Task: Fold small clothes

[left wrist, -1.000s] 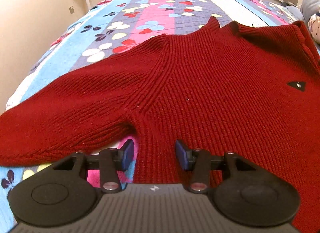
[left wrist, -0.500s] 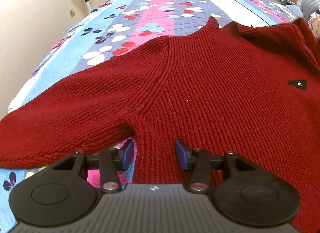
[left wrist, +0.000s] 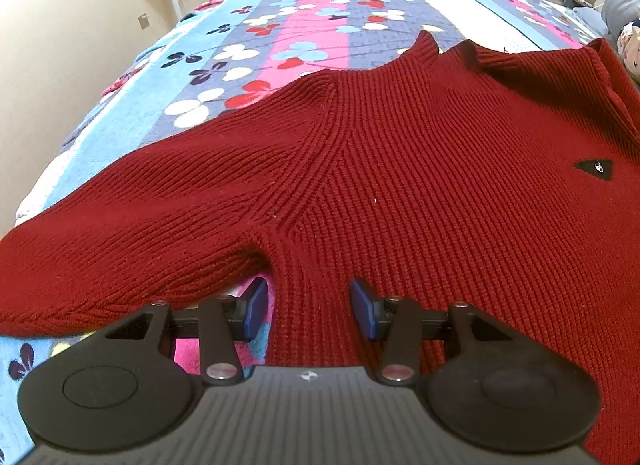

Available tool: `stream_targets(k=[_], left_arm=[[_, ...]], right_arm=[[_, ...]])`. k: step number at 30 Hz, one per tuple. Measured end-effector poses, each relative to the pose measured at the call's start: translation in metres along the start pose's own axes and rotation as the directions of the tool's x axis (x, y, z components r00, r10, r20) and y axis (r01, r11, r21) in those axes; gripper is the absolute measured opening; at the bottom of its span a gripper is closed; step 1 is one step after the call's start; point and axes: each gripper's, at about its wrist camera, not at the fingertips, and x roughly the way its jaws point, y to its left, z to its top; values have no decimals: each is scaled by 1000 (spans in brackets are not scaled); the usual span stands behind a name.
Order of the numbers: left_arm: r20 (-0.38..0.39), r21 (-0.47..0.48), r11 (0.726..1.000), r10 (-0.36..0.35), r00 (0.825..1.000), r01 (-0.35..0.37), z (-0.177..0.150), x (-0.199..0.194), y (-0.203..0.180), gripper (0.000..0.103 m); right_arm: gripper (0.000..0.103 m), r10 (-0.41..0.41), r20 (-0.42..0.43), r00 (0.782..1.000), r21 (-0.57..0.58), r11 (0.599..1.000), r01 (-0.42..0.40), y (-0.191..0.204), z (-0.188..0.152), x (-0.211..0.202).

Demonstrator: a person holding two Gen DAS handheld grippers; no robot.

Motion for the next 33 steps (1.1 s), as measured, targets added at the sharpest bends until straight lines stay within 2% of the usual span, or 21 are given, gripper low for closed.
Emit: stream_targets(k=[2,4,5,6,8,9,10,12,14,15,16,17,18,19,21,22,23,27,28,30,33], left_arm=[[2,5,1000,6,1000,-6,0,0,-2,52],[6,11,1000,10,1000,-10,-1,0,-3,52],[7,13,1000,11,1000,-11,-1,0,-4,52],[8,14,1000,13,1000,-13,-2,-1,-4,52],[10,18,1000,17,1000,-17,-2,-1,-5,52],[10,20,1000,19,1000,-19,-2,-1,-6,52],[11,21,1000,20,1000,-20,-2,-1,-6,52],[12,22,1000,22,1000,-22,-3,-2,-6,52],[12,21,1000,21,1000,-21,-3,-2,-6,52],[12,21,1000,20,1000,-20,-3,-3,-6,52],[12,21,1000,19,1000,-19,-3,-2,-6,52],[12,20,1000,18,1000,-18,-3,-2,-5,52],[12,20,1000,17,1000,-17,-3,-2,-5,52],[11,19,1000,16,1000,-16,-3,-2,-5,52],[6,13,1000,13,1000,-13,-1,-3,-3,52],[3,9,1000,10,1000,-10,-1,-3,-3,52],[1,6,1000,8,1000,-8,0,-3,-2,52],[-1,11,1000,7,1000,-7,1,-1,-1,52],[-2,12,1000,7,1000,-7,1,-1,-1,52],[-6,5,1000,4,1000,-4,2,0,0,52],[-11,-4,1000,4,1000,-4,4,1,0,52]], right_arm=[[67,4,-88,996,53,999,0,-18,2,16],[63,26,-113,993,36,999,-22,-20,-9,27],[50,30,-105,994,-2,1000,-30,-14,-12,27],[25,39,-97,994,-37,998,-43,-9,-12,29],[21,70,-45,997,-106,992,-74,8,-13,16],[19,97,-12,995,-187,978,-98,27,-22,4],[19,135,14,991,-300,946,-125,50,-29,-9],[19,259,1,966,-513,830,-222,95,-50,-28],[19,388,-120,914,-691,628,-358,136,-86,-50],[19,420,-243,874,-741,502,-447,153,-110,-57],[20,410,-374,832,-739,409,-535,164,-131,-57],[20,375,-473,797,-730,340,-593,169,-153,-57],[20,333,-523,784,-728,304,-615,170,-171,-55],[21,263,-564,783,-727,293,-622,169,-191,-47],[23,177,-604,777,-706,333,-625,161,-210,-34],[27,180,-613,769,-685,364,-631,157,-214,-34],[29,200,-611,766,-665,394,-634,159,-214,-40],[53,330,-617,714,-464,580,-669,159,-179,-34],[54,363,-607,707,-411,619,-670,157,-169,-27],[59,398,-571,718,-350,673,-652,160,-152,-24],[62,402,-506,763,-340,720,-605,170,-131,-28]])
